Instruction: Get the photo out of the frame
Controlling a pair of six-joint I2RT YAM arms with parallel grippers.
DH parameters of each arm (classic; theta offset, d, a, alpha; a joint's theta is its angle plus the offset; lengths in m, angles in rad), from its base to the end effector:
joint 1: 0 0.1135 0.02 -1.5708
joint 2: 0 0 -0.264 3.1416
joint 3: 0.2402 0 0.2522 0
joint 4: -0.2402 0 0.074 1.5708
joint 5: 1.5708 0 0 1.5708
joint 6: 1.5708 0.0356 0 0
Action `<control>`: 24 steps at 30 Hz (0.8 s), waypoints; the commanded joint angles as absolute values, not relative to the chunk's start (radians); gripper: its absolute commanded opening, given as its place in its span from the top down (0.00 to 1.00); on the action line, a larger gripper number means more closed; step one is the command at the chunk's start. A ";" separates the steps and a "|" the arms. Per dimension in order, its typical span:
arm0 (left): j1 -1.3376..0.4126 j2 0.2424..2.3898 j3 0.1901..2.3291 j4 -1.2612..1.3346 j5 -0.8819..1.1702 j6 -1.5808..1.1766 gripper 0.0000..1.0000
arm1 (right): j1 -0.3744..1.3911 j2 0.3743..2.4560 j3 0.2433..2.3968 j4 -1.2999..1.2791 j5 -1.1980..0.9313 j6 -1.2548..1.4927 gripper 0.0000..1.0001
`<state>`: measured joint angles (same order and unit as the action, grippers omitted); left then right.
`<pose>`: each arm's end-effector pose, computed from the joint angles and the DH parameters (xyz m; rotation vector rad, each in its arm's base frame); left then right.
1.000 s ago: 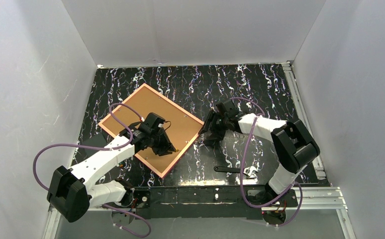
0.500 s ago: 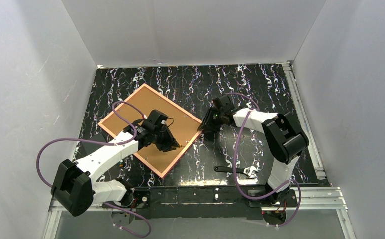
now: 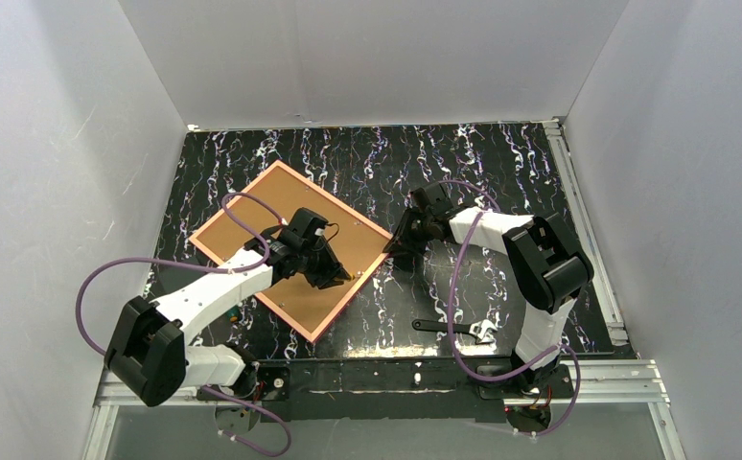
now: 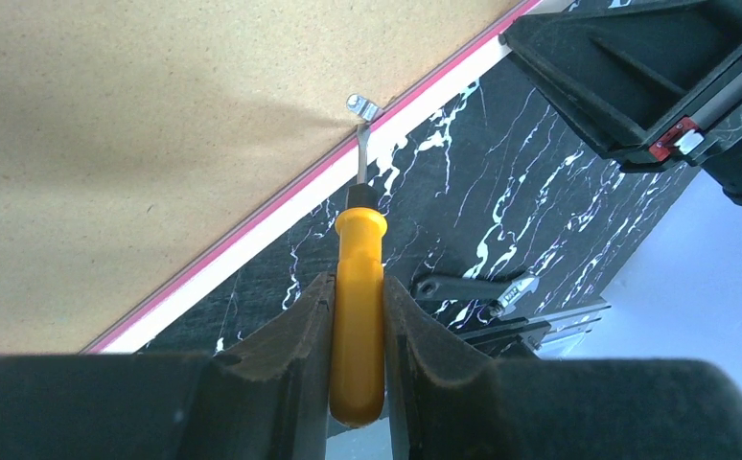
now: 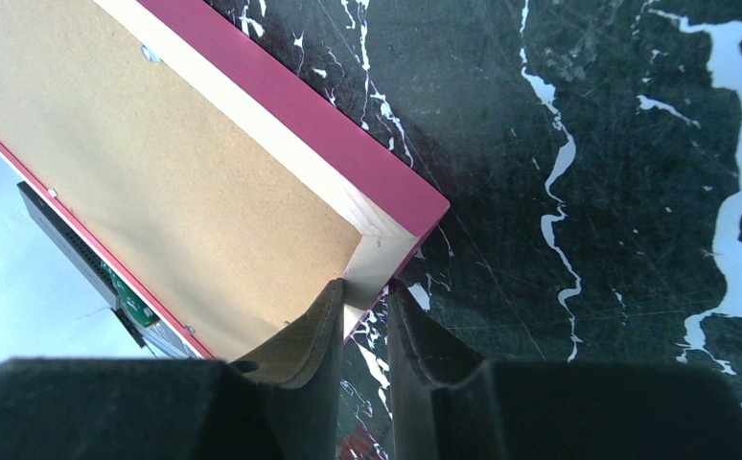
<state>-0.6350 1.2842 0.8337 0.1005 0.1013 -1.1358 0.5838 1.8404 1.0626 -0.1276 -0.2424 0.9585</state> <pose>0.2352 -0.1778 0.2766 -0.4568 2.0923 -1.2277 0.3073 0.2133 0.1534 0.3900 2.6652 0.8832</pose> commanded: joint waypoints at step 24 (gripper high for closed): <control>-0.611 1.358 0.938 0.027 0.029 -1.003 1.00 | 0.591 1.855 1.046 -0.129 -0.237 0.920 0.96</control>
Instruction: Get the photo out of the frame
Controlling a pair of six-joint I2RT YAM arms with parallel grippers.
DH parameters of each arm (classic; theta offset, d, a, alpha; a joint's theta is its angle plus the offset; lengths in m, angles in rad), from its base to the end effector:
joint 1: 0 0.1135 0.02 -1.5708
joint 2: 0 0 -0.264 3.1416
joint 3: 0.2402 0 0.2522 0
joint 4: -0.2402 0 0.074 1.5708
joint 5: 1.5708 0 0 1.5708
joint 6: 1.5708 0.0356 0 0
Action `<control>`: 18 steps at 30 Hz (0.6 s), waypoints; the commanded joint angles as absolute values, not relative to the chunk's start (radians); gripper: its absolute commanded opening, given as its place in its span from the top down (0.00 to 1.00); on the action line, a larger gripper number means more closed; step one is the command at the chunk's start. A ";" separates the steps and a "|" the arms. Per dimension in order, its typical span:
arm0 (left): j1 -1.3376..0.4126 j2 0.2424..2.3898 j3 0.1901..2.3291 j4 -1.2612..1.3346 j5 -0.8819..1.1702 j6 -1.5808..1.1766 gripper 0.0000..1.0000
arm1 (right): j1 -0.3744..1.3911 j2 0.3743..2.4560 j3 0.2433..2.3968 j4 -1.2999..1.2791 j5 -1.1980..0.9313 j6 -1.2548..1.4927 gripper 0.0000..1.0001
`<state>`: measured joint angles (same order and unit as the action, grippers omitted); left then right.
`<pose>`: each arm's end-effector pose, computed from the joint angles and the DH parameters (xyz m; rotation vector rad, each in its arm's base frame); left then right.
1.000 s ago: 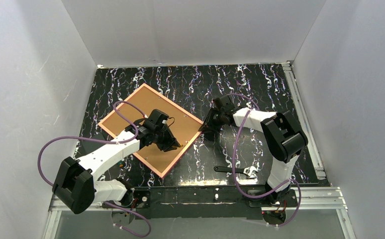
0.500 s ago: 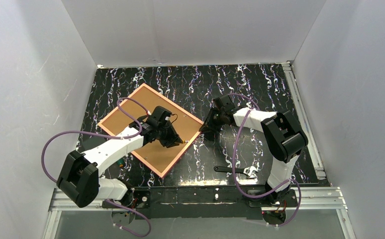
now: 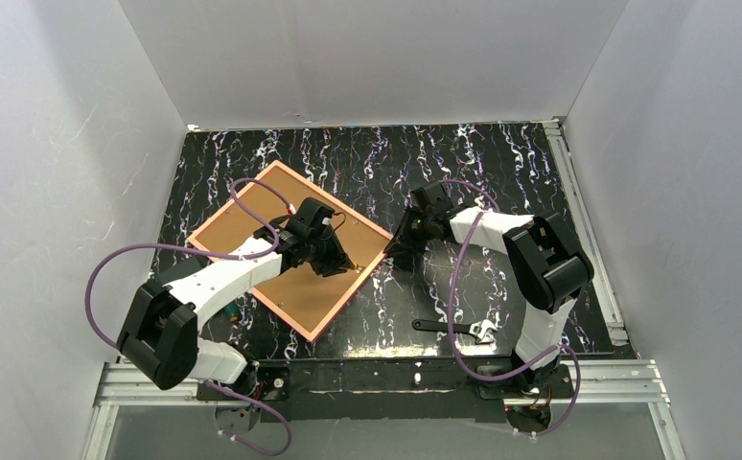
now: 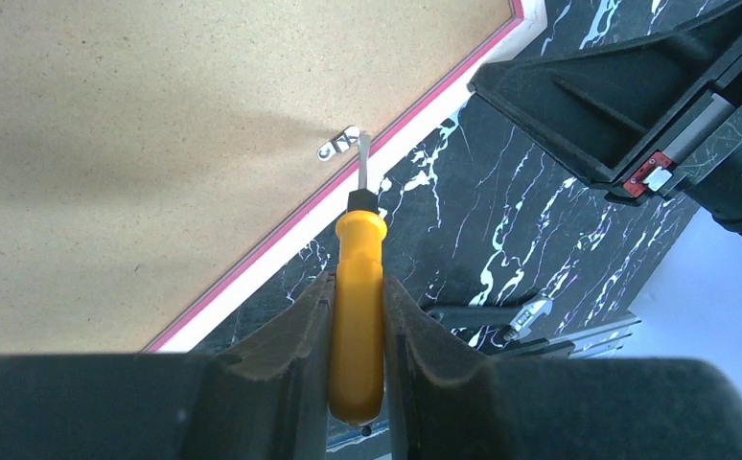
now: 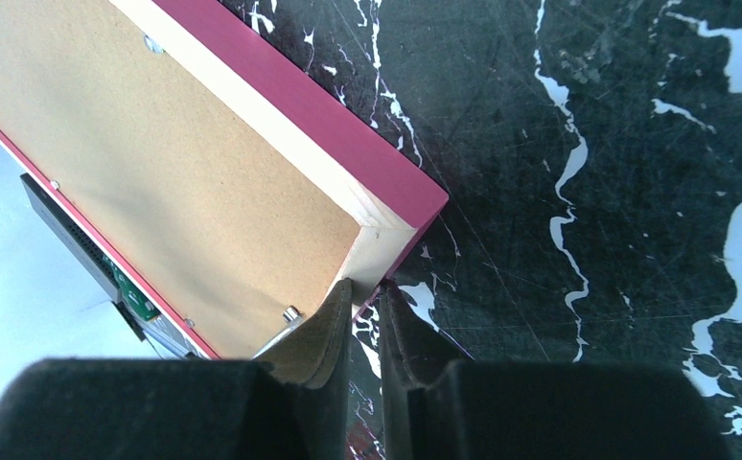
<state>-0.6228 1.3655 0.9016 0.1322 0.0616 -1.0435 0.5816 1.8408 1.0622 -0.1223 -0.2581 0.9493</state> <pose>0.2551 -0.1859 0.2803 -0.3907 2.0496 -1.1443 0.3077 0.2132 0.1536 0.3723 2.6663 0.9002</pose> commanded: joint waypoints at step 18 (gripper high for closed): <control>-0.603 0.940 1.077 -0.573 -0.119 -0.608 1.00 | 0.669 1.753 1.088 -0.241 -0.260 0.827 0.45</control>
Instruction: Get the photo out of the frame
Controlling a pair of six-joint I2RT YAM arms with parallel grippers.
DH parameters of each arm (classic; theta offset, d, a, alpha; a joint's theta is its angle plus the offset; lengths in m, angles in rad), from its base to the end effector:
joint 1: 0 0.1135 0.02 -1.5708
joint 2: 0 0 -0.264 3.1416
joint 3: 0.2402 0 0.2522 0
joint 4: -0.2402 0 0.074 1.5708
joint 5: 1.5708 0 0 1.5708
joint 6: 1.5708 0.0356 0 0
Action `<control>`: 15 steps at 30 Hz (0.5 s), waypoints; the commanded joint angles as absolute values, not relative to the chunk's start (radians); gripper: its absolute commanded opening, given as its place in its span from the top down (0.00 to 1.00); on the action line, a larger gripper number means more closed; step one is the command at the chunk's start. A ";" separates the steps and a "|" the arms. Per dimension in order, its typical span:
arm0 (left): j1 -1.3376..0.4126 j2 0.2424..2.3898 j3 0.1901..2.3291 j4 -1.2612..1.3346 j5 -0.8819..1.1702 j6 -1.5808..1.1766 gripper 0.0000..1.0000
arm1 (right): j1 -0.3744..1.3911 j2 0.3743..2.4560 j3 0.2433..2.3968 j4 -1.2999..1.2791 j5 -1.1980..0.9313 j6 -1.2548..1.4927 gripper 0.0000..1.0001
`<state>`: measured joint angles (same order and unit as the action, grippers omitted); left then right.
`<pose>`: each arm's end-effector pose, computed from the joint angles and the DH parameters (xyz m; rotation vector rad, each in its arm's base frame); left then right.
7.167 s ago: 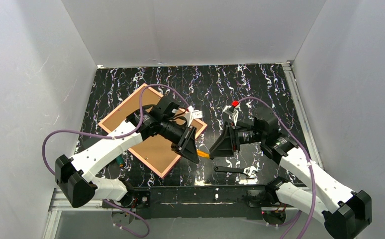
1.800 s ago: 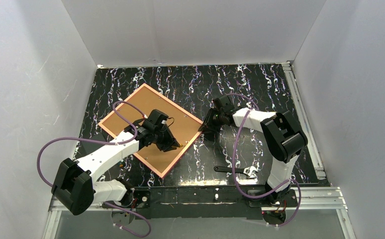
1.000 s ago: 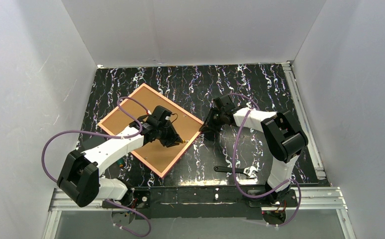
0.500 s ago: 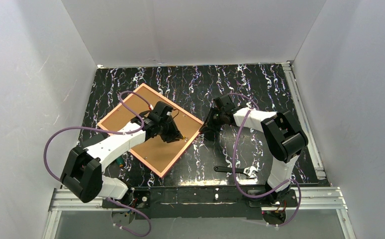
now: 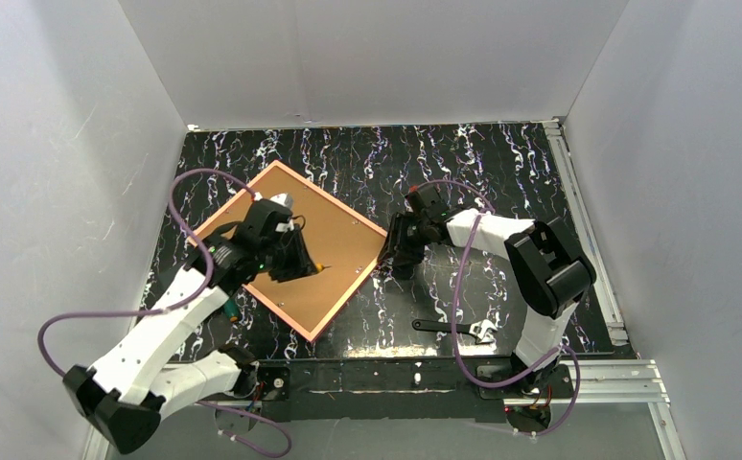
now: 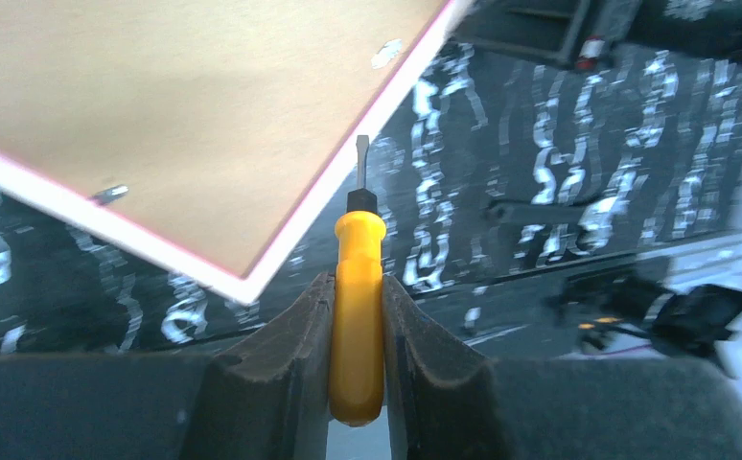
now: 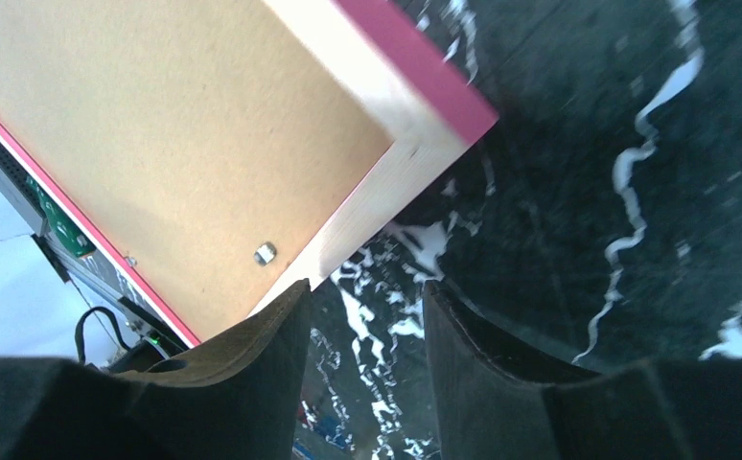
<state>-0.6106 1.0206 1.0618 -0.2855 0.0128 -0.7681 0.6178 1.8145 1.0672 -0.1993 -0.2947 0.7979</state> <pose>0.1887 -0.1326 0.3821 -0.1421 1.9241 -0.9683 0.2934 0.2212 0.1595 0.1149 2.7206 0.8773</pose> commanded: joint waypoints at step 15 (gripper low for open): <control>-0.603 0.781 1.033 -0.700 -0.175 -0.634 1.00 | 1.019 1.859 1.218 -0.508 0.099 1.305 0.32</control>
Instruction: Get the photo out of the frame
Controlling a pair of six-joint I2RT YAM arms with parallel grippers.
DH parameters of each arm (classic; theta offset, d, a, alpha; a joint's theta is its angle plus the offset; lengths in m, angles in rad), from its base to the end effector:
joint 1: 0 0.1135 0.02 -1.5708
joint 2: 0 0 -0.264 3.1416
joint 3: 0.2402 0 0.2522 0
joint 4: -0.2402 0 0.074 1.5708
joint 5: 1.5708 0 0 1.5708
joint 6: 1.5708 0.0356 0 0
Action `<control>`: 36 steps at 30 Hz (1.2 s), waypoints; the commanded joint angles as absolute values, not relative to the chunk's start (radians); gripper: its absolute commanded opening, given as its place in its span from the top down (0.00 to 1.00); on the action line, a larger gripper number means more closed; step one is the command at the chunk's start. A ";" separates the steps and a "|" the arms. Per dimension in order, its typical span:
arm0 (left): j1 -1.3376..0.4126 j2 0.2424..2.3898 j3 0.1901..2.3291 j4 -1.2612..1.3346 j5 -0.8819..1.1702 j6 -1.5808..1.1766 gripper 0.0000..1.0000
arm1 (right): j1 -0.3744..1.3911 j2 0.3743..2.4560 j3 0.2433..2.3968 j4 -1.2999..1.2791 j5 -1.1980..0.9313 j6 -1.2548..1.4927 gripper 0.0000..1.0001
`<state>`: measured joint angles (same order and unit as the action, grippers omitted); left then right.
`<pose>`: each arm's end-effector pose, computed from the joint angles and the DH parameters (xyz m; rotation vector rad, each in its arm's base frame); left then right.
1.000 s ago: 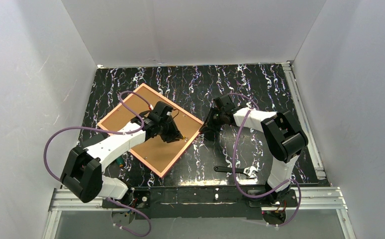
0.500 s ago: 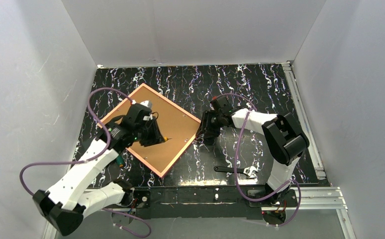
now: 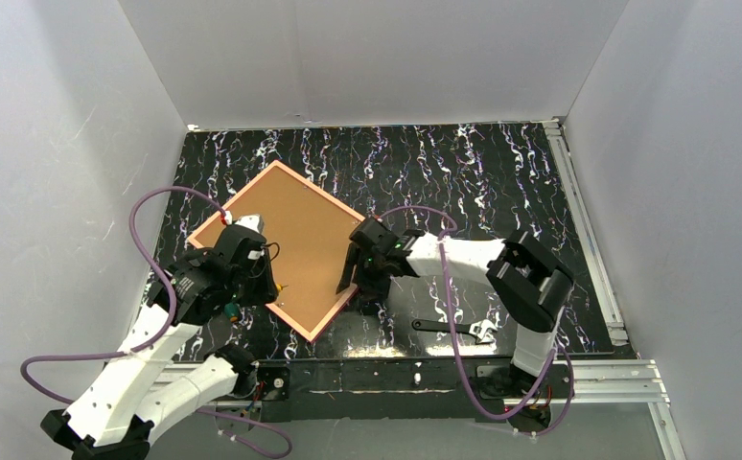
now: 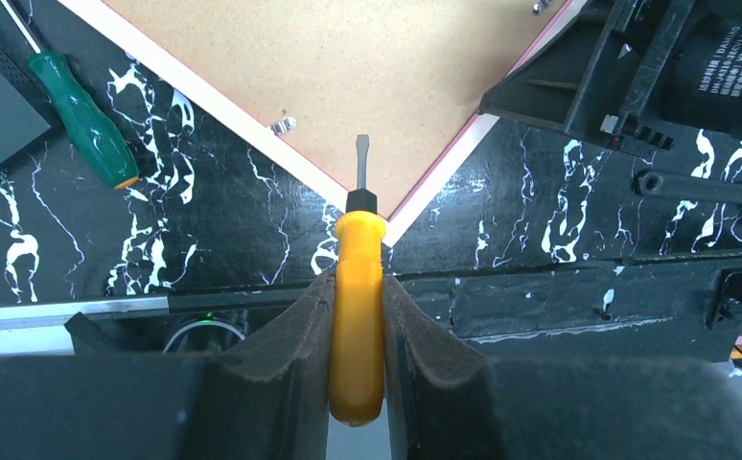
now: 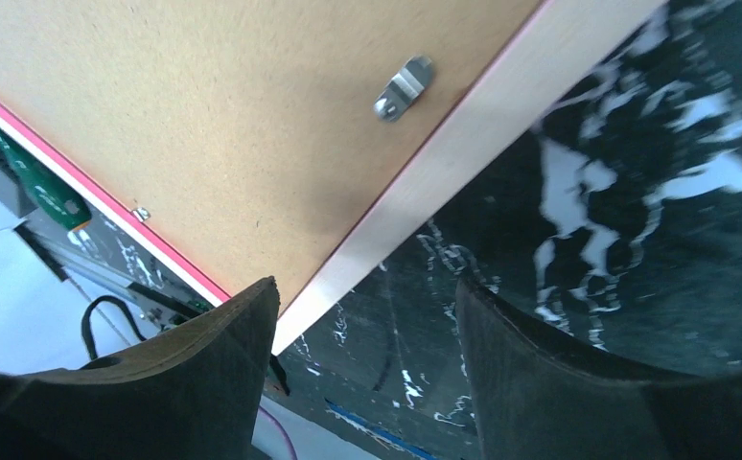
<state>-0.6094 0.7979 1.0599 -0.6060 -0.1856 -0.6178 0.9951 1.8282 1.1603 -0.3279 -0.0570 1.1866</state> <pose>0.1344 -0.0858 0.3871 -0.1365 1.9580 -0.6449 0.2031 0.3167 0.1723 0.2462 2.8120 0.7775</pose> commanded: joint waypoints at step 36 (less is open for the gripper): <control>-0.611 0.989 1.057 -0.548 -0.025 -0.662 1.00 | 0.765 1.639 1.006 -0.347 0.013 0.732 0.42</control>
<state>-0.6106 0.9665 1.0142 -0.4919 -0.0399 -0.6365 0.8528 1.6627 0.9447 -0.2981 0.0708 1.0023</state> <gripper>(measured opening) 0.195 0.523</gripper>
